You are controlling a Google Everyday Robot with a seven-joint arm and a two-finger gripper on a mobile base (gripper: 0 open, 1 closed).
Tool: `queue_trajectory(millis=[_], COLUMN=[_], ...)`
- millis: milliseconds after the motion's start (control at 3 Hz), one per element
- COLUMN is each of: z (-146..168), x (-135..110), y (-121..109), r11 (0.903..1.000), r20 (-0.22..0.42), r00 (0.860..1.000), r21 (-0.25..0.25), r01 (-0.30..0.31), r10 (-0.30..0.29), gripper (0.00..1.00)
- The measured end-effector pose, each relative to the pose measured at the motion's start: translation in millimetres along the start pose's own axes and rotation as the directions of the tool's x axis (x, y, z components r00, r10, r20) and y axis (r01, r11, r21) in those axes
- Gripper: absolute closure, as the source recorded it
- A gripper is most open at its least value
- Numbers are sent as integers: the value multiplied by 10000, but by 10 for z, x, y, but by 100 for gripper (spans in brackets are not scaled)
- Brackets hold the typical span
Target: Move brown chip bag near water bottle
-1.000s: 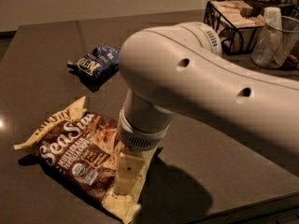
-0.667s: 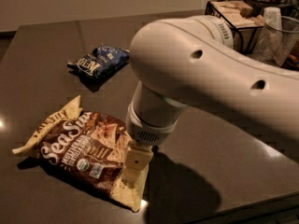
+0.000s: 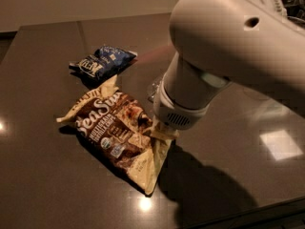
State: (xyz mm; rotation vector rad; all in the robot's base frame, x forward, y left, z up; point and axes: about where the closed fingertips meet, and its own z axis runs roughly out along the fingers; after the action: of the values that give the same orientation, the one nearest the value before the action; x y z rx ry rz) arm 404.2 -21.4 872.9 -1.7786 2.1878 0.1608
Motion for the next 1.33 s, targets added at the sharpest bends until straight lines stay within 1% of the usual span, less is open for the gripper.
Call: queue_trajectory(millis=[333, 667, 1000, 1333], z=[-176, -250, -283, -287], x=[187, 321, 393, 440], y=[-211, -329, -395, -438], r11=[9997, 9976, 9933, 9909], r20=[-177, -466, -569, -629], r00=[9998, 9968, 9922, 9894], r21=[221, 215, 239, 243], r01=[118, 657, 1127, 1325], r10=[-114, -646, -1112, -1308], gripper=[100, 100, 86, 63])
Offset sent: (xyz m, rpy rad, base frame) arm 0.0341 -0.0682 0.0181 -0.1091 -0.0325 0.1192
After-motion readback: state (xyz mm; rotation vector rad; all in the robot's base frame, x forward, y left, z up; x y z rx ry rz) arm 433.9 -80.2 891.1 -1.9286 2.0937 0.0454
